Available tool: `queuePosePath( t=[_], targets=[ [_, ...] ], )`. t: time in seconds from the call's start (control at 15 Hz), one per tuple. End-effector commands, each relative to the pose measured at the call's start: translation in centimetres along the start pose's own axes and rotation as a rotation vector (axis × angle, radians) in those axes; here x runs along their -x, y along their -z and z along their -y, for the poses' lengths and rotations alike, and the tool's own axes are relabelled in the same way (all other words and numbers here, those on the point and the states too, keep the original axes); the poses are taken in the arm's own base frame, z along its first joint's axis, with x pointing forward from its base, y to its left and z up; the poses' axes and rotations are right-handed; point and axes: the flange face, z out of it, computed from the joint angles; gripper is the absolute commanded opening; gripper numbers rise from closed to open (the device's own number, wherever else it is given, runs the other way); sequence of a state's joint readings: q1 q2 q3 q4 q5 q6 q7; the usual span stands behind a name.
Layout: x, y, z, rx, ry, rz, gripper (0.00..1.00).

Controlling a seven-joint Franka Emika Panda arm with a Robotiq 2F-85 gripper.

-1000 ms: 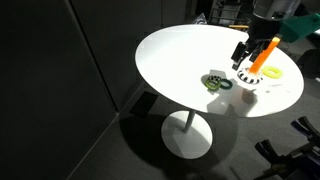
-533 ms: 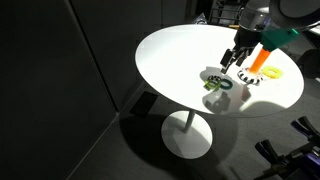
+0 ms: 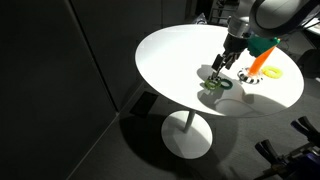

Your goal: Put the light green ring around the rod

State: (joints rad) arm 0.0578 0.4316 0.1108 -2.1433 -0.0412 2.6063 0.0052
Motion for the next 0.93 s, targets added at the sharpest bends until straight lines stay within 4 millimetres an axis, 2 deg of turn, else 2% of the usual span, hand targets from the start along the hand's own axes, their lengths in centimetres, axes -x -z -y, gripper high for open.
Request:
queuePosePath(
  t=[0.0,0.27,0.87],
  targets=[
    [-1.6,-1.5,-0.2,-0.027,0.028,-0.008,1.0],
    [-2.4,-2.8,-0.4,-0.034,0.047,0.003,1.0],
    [-3.3,-3.9,-1.5,-0.039,0.066,0.002,1.0]
  ],
)
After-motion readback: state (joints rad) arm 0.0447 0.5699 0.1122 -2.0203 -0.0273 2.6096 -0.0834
